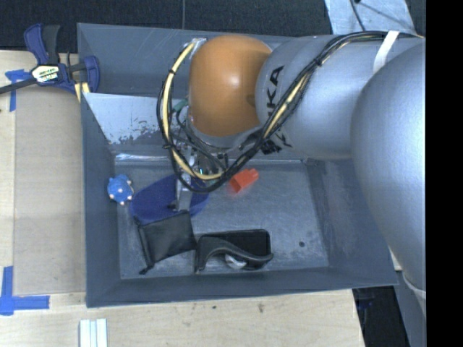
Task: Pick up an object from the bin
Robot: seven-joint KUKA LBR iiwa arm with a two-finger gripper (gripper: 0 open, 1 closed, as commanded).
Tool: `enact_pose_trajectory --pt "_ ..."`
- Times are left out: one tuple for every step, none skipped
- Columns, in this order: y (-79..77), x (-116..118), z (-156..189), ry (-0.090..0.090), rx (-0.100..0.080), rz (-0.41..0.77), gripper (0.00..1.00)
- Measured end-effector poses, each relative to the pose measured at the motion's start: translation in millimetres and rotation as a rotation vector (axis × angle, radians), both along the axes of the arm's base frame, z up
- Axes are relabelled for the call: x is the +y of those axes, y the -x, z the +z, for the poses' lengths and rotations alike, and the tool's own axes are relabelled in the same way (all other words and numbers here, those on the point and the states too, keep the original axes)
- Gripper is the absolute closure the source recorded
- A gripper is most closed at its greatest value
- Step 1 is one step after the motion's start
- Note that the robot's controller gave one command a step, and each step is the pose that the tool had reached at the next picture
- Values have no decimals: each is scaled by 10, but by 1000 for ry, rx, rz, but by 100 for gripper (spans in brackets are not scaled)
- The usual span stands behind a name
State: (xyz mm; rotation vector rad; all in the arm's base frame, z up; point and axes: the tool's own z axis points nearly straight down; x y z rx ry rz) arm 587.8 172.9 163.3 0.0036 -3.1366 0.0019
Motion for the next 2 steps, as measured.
enact_pose_trajectory --pt "-68 687 -920 3 -4 229 0" --pt "456 650 -622 -4 -6 893 0"
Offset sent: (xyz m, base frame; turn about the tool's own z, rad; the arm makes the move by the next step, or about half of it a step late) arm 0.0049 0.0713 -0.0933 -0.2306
